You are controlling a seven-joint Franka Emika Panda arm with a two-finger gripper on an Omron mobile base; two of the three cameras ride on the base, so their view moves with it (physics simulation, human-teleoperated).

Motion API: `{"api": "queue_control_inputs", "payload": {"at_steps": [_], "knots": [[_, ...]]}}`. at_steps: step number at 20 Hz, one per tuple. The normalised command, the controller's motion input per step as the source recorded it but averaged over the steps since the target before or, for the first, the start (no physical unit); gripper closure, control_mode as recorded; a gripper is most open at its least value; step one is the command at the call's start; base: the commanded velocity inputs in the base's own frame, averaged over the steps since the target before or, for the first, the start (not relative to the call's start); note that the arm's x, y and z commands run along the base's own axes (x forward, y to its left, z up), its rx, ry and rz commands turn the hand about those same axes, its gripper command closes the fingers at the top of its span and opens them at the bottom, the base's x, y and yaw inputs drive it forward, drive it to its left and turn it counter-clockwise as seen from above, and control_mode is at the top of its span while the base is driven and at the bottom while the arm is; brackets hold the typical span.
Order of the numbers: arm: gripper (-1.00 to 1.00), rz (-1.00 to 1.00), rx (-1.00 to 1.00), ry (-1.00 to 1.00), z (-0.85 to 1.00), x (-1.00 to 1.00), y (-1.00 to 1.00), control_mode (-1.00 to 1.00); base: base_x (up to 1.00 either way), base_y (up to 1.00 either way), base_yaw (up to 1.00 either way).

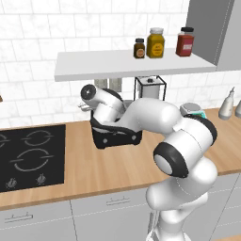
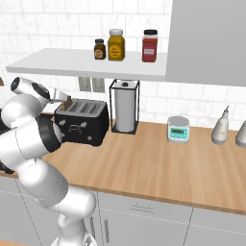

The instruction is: Start the toaster. Once the lever pops up, take the bread to the plate on the dining counter.

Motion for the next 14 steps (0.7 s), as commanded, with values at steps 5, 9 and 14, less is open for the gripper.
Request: {"api": "queue_control_inputs", "payload": {"at_steps": [5,9,14], "knots": [[-1.0,0.0,0.0,0.0,0.0,0.0,0.0,-1.0,0.0,0.0,0.0],[-1.0,0.0,0.0,0.0,-0.01,0.02,0.0,-1.0,0.0,0.0,0.0],[-1.0,0.0,0.0,0.0,-0.08,0.1,0.0,-1.0,0.0,0.0,0.0]]}}
